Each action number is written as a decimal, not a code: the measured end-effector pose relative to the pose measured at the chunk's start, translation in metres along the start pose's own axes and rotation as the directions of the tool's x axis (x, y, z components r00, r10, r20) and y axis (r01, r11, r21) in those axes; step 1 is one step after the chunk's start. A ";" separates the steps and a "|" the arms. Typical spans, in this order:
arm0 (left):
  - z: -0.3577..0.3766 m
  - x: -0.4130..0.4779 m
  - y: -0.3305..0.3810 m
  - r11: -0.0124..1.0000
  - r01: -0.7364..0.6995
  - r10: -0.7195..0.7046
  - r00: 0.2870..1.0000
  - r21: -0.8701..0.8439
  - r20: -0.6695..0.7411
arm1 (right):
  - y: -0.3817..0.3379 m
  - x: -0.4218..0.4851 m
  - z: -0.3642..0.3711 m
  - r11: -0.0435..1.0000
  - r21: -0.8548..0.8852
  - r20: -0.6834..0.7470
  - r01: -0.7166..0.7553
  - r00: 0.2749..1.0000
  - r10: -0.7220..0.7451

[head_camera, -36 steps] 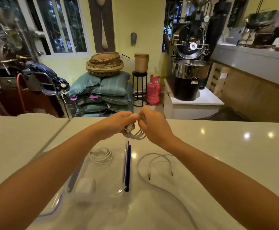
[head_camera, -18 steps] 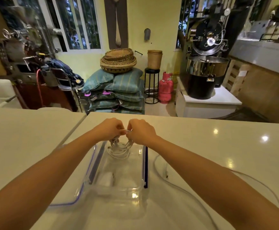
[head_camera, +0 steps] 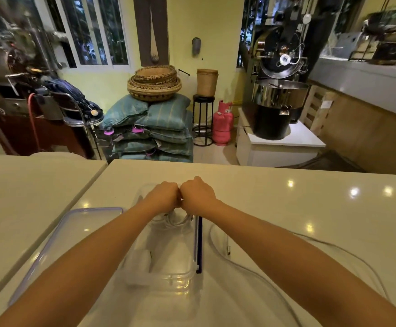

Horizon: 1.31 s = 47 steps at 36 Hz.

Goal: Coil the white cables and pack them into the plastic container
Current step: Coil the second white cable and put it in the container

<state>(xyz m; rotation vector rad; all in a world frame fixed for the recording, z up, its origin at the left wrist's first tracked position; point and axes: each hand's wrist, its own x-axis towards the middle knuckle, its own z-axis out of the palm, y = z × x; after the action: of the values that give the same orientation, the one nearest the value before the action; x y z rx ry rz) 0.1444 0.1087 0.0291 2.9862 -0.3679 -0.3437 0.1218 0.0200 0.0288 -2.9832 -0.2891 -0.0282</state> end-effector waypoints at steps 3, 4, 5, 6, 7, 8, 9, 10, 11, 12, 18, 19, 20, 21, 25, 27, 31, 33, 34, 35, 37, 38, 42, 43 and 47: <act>0.001 0.004 0.001 1.000 0.011 -0.011 1.000 -0.020 -0.005 | 0.004 0.000 -0.001 1.000 0.019 -0.003 0.002 1.000 -0.002; 0.002 0.005 0.001 0.999 0.020 -0.020 1.000 -0.028 -0.006 | 0.005 0.001 0.000 1.000 0.024 -0.007 0.001 1.000 -0.001; 0.003 0.006 0.001 0.999 0.027 -0.028 1.000 -0.036 -0.011 | 0.007 0.001 0.000 0.999 0.032 -0.012 0.000 1.000 0.000; 0.003 0.007 0.001 0.999 0.031 -0.032 0.999 -0.040 -0.020 | 0.008 0.001 0.000 0.999 0.044 -0.015 -0.001 1.000 0.002; 0.004 0.006 0.000 0.999 0.033 -0.034 0.999 -0.042 -0.031 | 0.009 0.002 0.000 0.998 0.060 -0.015 -0.002 1.000 0.003; 0.005 0.006 0.000 0.998 0.035 -0.037 0.998 -0.043 -0.040 | 0.010 0.001 0.000 0.997 0.079 -0.010 -0.003 1.000 0.004; 0.007 0.007 0.000 0.998 0.040 -0.042 0.998 -0.043 -0.047 | 0.012 0.001 0.000 0.995 0.096 -0.005 -0.002 1.000 0.003; 0.008 0.007 0.000 0.998 0.045 -0.047 0.998 -0.045 -0.050 | 0.013 0.001 0.000 0.994 0.111 -0.002 0.002 1.000 -0.002; 0.010 0.007 0.000 0.998 0.051 -0.053 0.997 -0.044 -0.054 | 0.014 0.000 0.000 0.992 0.125 -0.001 0.010 1.000 -0.010; 0.010 0.006 0.001 0.997 0.057 -0.059 0.997 -0.043 -0.057 | 0.015 0.000 0.000 0.990 0.140 -0.001 0.016 1.000 -0.016; 0.008 0.005 0.001 0.997 0.046 -0.049 0.997 -0.056 -0.052 | 0.023 -0.006 -0.006 0.958 0.284 0.015 0.043 0.999 -0.050; 0.008 0.005 0.000 0.998 0.042 -0.044 0.998 -0.057 -0.048 | 0.024 -0.007 -0.008 0.953 0.297 0.013 0.052 0.998 -0.058; 0.008 0.005 0.000 0.998 0.036 -0.039 0.998 -0.057 -0.046 | 0.026 -0.008 -0.009 0.950 0.306 0.011 0.060 0.998 -0.066; 0.008 0.005 -0.001 0.998 0.032 -0.034 0.998 -0.055 -0.047 | 0.028 -0.009 -0.010 0.947 0.315 0.008 0.066 0.997 -0.073; 0.006 0.003 -0.003 0.999 0.000 -0.003 0.999 -0.054 -0.045 | 0.034 -0.013 -0.014 0.928 0.365 0.003 0.074 0.997 -0.080; 0.005 0.002 -0.003 0.998 -0.001 -0.002 0.999 -0.057 -0.048 | 0.037 -0.016 -0.017 0.919 0.386 -0.006 0.074 0.997 -0.077; 0.001 0.000 0.001 0.998 -0.017 0.014 0.999 -0.060 -0.046 | 0.045 -0.020 -0.022 0.904 0.420 -0.036 0.077 0.997 -0.069; -0.004 -0.001 0.003 0.997 -0.035 0.032 0.998 -0.062 -0.057 | 0.050 -0.021 -0.025 0.900 0.429 -0.049 0.071 0.997 -0.056; -0.007 -0.001 0.004 0.997 -0.043 0.038 0.997 -0.069 -0.066 | 0.054 -0.022 -0.027 0.900 0.431 -0.054 0.067 0.997 -0.048; -0.011 -0.002 0.006 0.996 -0.048 0.042 0.996 -0.076 -0.078 | 0.057 -0.024 -0.029 0.900 0.431 -0.060 0.062 0.997 -0.040; -0.018 -0.004 0.013 0.994 -0.069 0.058 0.991 -0.090 -0.123 | 0.066 -0.026 -0.034 0.902 0.429 -0.070 0.054 0.997 -0.026; -0.022 -0.006 0.017 0.991 -0.086 0.069 0.985 -0.103 -0.157 | 0.070 -0.028 -0.036 0.902 0.430 -0.075 0.047 0.997 -0.017; -0.029 -0.013 0.042 0.967 -0.193 0.143 0.951 -0.165 -0.276 | 0.091 -0.037 -0.043 0.894 0.449 -0.062 -0.005 0.997 0.036; -0.027 -0.015 0.050 0.960 -0.224 0.170 0.944 -0.170 -0.282 | 0.097 -0.040 -0.045 0.894 0.447 -0.055 -0.018 0.997 0.047; -0.013 -0.019 0.082 0.935 -0.314 0.274 0.934 -0.163 -0.227 | 0.122 -0.052 -0.045 0.900 0.425 0.010 -0.093 0.995 0.098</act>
<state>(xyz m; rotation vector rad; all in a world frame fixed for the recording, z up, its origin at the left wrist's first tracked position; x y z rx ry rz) 0.1112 0.0352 0.0565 2.6840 -0.7051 -0.0424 0.0942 -0.1148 0.0547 -2.5550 -0.1249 0.0255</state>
